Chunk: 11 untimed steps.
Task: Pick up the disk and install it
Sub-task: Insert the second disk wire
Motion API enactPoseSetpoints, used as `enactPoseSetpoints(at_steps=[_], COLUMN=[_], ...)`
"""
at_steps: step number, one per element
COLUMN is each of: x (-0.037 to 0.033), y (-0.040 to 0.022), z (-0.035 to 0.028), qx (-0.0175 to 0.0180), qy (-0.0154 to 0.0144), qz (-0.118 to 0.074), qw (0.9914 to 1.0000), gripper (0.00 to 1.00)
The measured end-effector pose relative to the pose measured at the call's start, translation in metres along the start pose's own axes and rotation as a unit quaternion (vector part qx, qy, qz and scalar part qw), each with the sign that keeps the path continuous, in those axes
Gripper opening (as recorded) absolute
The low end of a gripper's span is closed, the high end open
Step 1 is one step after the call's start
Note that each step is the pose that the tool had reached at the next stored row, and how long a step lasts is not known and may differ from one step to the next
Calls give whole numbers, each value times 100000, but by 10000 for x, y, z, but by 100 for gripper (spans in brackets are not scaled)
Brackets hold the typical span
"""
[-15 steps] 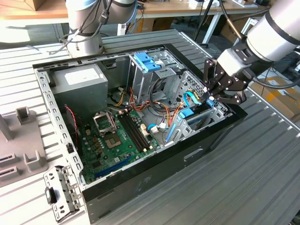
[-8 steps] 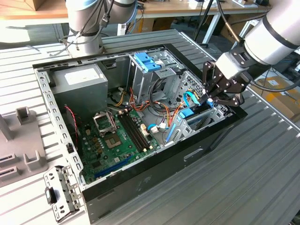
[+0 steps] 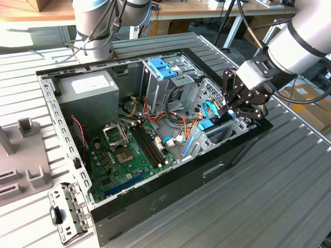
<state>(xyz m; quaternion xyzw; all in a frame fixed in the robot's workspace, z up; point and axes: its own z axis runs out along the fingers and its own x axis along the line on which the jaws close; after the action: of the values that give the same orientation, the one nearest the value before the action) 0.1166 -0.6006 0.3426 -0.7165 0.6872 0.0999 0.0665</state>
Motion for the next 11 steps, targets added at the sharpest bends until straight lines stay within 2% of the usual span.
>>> enactPoseSetpoints(at_steps=[3,6,7,11], x=[-8,-26,-34,-51], y=[-6,-20,-34,-96], z=[-34,-113,-152,-235], qx=[-5,0,1,2], qy=[1,-36,-54,-95], qz=[-7,-3,-2,-5], qw=[100000,100000,100000,100000], gripper=[11,11,11,11])
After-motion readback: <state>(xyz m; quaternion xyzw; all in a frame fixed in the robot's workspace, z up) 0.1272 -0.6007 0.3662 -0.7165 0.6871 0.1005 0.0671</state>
